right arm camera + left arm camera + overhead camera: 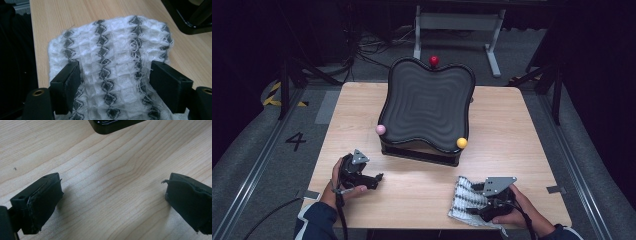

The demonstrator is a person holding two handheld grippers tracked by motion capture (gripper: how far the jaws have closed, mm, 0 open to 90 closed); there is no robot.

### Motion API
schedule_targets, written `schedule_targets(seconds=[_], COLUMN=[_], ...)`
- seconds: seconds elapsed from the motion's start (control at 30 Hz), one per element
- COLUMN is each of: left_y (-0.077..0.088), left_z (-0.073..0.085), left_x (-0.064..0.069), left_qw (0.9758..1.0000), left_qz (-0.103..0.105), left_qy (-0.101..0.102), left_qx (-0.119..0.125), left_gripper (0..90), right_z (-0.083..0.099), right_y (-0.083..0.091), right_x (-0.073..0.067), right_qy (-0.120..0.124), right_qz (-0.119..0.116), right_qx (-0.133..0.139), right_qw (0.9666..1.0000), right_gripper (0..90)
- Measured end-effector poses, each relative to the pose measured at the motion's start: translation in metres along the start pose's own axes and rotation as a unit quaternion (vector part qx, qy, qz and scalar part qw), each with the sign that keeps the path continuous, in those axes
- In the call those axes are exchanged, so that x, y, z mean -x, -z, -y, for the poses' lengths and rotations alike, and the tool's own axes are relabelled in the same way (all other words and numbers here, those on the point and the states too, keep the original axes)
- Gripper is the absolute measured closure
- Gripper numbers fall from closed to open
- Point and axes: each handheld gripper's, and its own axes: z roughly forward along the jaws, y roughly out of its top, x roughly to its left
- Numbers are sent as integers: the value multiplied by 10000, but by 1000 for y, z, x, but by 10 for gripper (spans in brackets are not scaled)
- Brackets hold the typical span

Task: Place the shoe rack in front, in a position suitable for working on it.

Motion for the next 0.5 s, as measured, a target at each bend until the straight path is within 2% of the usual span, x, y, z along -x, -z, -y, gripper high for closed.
schedule_targets(seconds=[0.03,0.2,0.5], left_y=[0,0,0], left_z=[0,0,0], left_x=[0,0,0], left_qw=[10000,10000,10000], left_qz=[-6,-1,0], left_qy=[4,-1,0], left_qx=[-9,-1,1], left_gripper=[11,12,11], right_z=[3,6,14], right_y=[-4,-4,1], right_x=[1,6,25], right_qy=[34,74,-332], right_qz=[26,151,537], right_qx=[-90,-89,-59], right_qw=[10000,9998,9980], right_gripper=[250,239,244])
